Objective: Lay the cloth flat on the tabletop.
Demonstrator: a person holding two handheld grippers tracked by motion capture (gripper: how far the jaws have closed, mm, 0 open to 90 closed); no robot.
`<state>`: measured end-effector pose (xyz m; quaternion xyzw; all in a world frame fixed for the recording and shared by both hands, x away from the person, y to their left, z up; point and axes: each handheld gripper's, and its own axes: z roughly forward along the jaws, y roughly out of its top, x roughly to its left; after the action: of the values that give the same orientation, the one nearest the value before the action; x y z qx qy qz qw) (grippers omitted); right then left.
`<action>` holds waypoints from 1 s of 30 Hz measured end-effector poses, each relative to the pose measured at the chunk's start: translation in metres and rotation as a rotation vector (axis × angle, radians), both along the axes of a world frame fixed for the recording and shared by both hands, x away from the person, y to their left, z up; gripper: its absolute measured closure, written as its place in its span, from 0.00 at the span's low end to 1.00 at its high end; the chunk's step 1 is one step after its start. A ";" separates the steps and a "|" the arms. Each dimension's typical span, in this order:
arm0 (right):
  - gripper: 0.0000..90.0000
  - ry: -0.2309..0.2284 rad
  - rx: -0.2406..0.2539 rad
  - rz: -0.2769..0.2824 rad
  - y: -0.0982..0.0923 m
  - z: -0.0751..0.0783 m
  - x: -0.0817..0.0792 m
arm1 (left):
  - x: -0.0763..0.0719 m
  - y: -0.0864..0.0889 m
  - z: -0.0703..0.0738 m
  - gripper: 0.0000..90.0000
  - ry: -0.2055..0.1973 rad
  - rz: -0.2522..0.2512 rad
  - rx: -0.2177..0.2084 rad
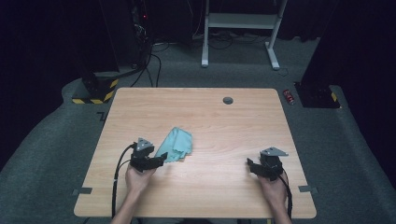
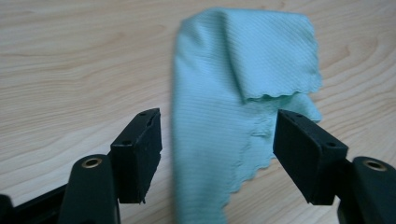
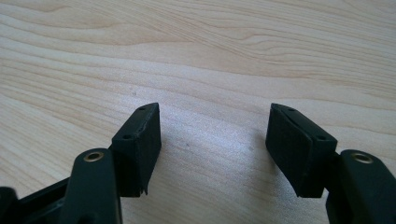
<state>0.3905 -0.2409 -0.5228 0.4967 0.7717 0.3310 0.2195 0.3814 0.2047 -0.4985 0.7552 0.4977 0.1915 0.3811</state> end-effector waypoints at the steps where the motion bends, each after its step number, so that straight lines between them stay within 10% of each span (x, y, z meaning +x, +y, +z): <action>1: 0.40 0.000 0.000 0.001 0.000 0.000 0.000 | 0.001 -0.003 0.000 0.36 0.002 -0.008 0.007; 19: 0.40 0.000 -0.002 0.005 0.000 0.000 0.000 | 0.031 -0.068 -0.004 0.37 0.065 -0.091 0.080; 30: 0.40 0.000 -0.002 0.005 0.000 0.000 0.000 | 0.039 -0.072 -0.012 0.73 0.070 -0.078 0.117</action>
<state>0.3902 -0.2409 -0.5227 0.4945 0.7734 0.3307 0.2191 0.4208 0.1323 -0.5105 0.8014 0.4687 0.1789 0.3257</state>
